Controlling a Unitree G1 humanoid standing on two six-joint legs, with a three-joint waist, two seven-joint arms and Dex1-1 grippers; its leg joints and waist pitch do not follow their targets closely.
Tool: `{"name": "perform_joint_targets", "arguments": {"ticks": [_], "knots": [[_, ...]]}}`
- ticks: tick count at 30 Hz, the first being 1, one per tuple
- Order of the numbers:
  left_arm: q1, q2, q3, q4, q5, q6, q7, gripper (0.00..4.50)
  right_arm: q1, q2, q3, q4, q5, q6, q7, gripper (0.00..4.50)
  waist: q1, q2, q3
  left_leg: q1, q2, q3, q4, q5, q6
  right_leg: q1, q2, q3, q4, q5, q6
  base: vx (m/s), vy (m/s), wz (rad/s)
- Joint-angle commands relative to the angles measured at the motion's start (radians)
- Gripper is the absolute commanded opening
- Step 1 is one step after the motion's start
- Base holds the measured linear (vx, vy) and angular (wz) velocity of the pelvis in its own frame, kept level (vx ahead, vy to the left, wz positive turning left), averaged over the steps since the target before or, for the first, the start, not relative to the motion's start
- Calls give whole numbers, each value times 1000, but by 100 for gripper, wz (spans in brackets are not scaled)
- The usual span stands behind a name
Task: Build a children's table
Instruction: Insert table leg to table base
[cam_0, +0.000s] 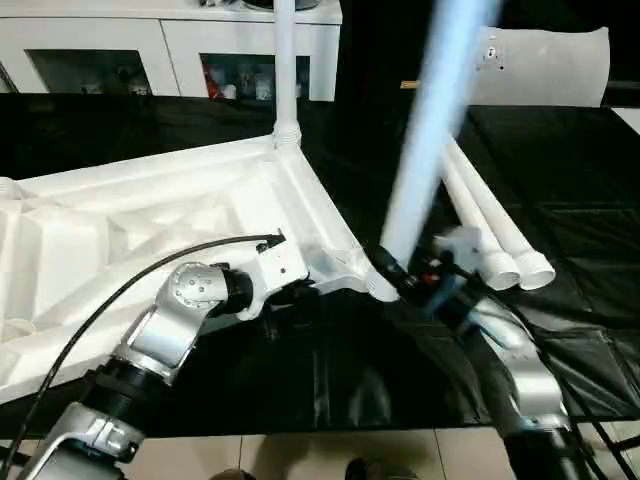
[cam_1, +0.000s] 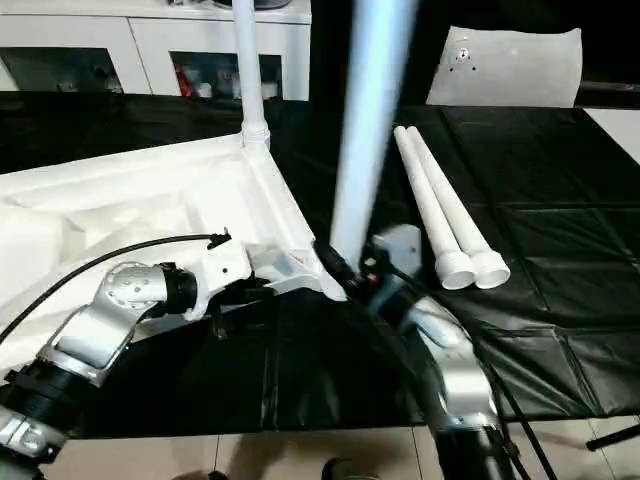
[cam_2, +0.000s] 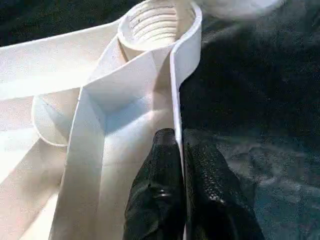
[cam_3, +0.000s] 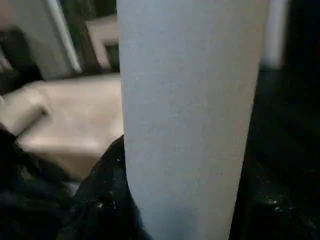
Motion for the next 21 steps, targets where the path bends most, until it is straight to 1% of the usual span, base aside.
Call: {"name": "perform_joint_targets", "arguments": {"ticks": [1,2,3,4,5,7,8,9,10,11,12,13,14,16,17,19,21], "knots": [[7,21,10,13,-4,-27,-23,0,-27,16,-32,-28,90,85,-2,191,5,-8,-58,-8,36,-12,-60,-209,55,43,-75,48,-83,-406,-144,0,0,0],[10,24,4,11,-5,-30,-31,0,-41,23,-43,-40,120,111,-4,191,5,-6,-59,-10,35,-12,-59,-194,59,44,-74,47,-79,-378,-154,0,0,0],[12,27,-1,10,-5,-32,-38,0,-51,28,-50,-47,140,128,-6,191,4,-3,-62,-11,38,-12,-58,-164,66,46,-74,46,-71,-322,-170,0,0,0],[15,30,-9,9,-9,-33,-54,0,-79,35,-59,-41,158,147,-17,191,3,-7,-65,-9,38,-9,-54,-141,72,45,-72,45,-66,-270,-187,0,0,0],[16,31,-11,9,-10,-33,-59,0,-87,37,-61,-37,160,149,-20,191,4,-4,-65,-7,38,-8,-54,-130,73,45,-72,45,-63,-252,-196,0,0,0],[13,37,-24,16,-14,-41,-79,0,-120,47,-66,14,152,137,-23,191,7,-1,-70,-6,37,-4,-47,-75,80,49,-72,45,-51,-160,-221,0,0,0],[12,38,-26,17,-14,-42,-81,0,-122,48,-67,19,151,134,-23,191,8,-3,-72,-6,37,-3,-46,-65,83,50,-72,45,-48,-139,-228,0,0,0],[9,41,-31,24,-13,-48,-89,0,-130,52,-67,35,145,129,-18,191,11,0,-72,-5,37,-2,-45,-51,87,51,-71,45,-43,-101,-241,0,0,0],[7,42,-33,29,-13,-51,-96,0,-134,56,-66,41,143,130,-16,191,12,-3,-74,-5,37,-1,-43,-41,90,53,-70,45,-40,-78,-246,0,0,0],[5,42,-35,37,-12,-57,-103,0,-140,62,-65,45,144,135,-15,191,17,-2,-76,-3,37,0,-41,-23,97,54,-70,46,-34,-31,-258,0,0,0],[2,44,-37,42,-12,-60,-109,0,-144,67,-65,43,149,142,-16,191,18,-3,-77,-2,37,1,-40,-15,103,55,-70,46,-30,1,-268,0,0,0],[2,44,-37,42,-12,-60,-109,0,-144,67,-65,43,149,142,-16,191,18,-4,-77,-2,36,1,-40,-15,105,56,-70,46,-29,8,-271,0,0,0],[0,44,-39,47,-13,-63,-114,0,-148,70,-66,41,157,151,-18,191,18,-7,-78,-2,37,1,-40,-21,107,58,-72,46,-29,7,-273,0,0,0],[-4,48,-40,52,-15,-69,-126,0,-157,78,-68,46,173,158,-25,191,20,-5,-76,-1,37,1,-40,-47,99,58,-73,46,-33,-41,-266,0,0,0],[-6,48,-40,54,-15,-71,-130,0,-163,82,-69,57,173,153,-26,191,20,-6,-75,-1,37,2,-40,-58,94,57,-73,46,-35,-59,-263,0,0,0],[-9,49,-41,59,-18,-76,-133,0,-173,91,-73,92,162,130,-25,191,21,-6,-72,-1,36,1,-41,-100,68,55,-74,47,-41,-137,-246,0,0,0],[-13,48,-42,64,-20,-82,-135,0,-182,101,-79,131,151,105,-20,191,21,-7,-71,-1,35,0,-41,-120,52,53,-76,49,-45,-190,-233,0,0,0]]}}
